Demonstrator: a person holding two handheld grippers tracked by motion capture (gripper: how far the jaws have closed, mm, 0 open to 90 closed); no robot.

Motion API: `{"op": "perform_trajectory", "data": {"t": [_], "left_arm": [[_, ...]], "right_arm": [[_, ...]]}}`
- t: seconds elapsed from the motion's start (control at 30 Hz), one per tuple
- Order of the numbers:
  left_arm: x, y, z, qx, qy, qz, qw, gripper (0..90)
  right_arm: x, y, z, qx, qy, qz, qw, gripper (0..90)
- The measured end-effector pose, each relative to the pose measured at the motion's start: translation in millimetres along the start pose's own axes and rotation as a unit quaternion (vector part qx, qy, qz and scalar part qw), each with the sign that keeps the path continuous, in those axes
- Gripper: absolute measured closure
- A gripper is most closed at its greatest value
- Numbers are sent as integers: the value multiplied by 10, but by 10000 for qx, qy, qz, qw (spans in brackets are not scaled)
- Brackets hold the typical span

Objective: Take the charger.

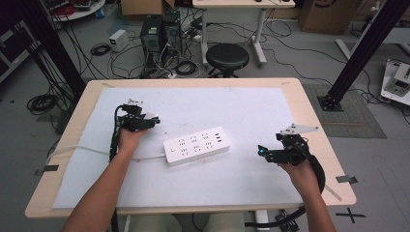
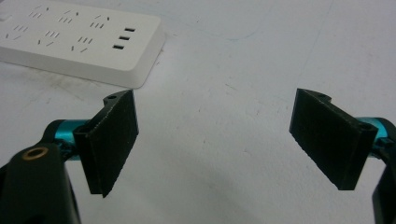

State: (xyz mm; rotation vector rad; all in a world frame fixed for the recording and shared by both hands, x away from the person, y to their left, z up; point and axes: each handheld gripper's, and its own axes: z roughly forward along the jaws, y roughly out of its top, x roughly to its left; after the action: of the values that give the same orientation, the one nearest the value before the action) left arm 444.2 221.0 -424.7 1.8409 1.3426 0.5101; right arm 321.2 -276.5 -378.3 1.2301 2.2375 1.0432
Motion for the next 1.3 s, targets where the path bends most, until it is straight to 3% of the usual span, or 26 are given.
{"op": "perform_trajectory", "data": {"t": [0.17, 0.3, 0.47, 0.5, 0.53, 0.6, 0.7, 0.9, 1.17, 1.2, 1.3], "left_arm": [[-53, 17, -144, -328, -168, 218, 9991, 428], [-108, 36, -276, -485, -231, 543, 9971, 428], [-134, 29, -411, -645, -344, 708, 9948, 428], [-142, 9, -519, -757, -493, 881, 9920, 428], [-142, 9, -519, -757, -493, 881, 9920, 428], [-155, -9, -597, -850, -611, 1015, 9893, 427], [-187, -34, -715, -903, -803, 1325, 9838, 427], [-277, -93, -923, -1110, -1064, 1706, 9733, 427], [-356, -135, -1067, -1280, -1249, 1763, 9680, 427], [-399, -161, -1129, -1368, -1327, 1824, 9646, 427], [-475, -204, -1229, -1362, -1449, 1984, 9597, 427]], "right_arm": [[19, 2, -11, 1, -2, 1, 10000, 158], [32, 8, -19, -33, 1, -17, 10000, 158], [45, 6, -24, -52, 16, -22, 10000, 158], [59, 1, -25, -52, 44, -16, 10000, 158], [59, 1, -25, -52, 44, -16, 10000, 158], [66, 0, -23, -67, 52, -47, 10000, 158], [80, 8, -19, -71, 87, -59, 9999, 158], [131, 39, 0, -99, 182, -192, 9996, 158], [172, 67, -11, -163, 220, -229, 9994, 158], [201, 67, -36, -169, 223, -232, 9993, 158], [221, 66, -51, -216, 254, -285, 9990, 158]]}}
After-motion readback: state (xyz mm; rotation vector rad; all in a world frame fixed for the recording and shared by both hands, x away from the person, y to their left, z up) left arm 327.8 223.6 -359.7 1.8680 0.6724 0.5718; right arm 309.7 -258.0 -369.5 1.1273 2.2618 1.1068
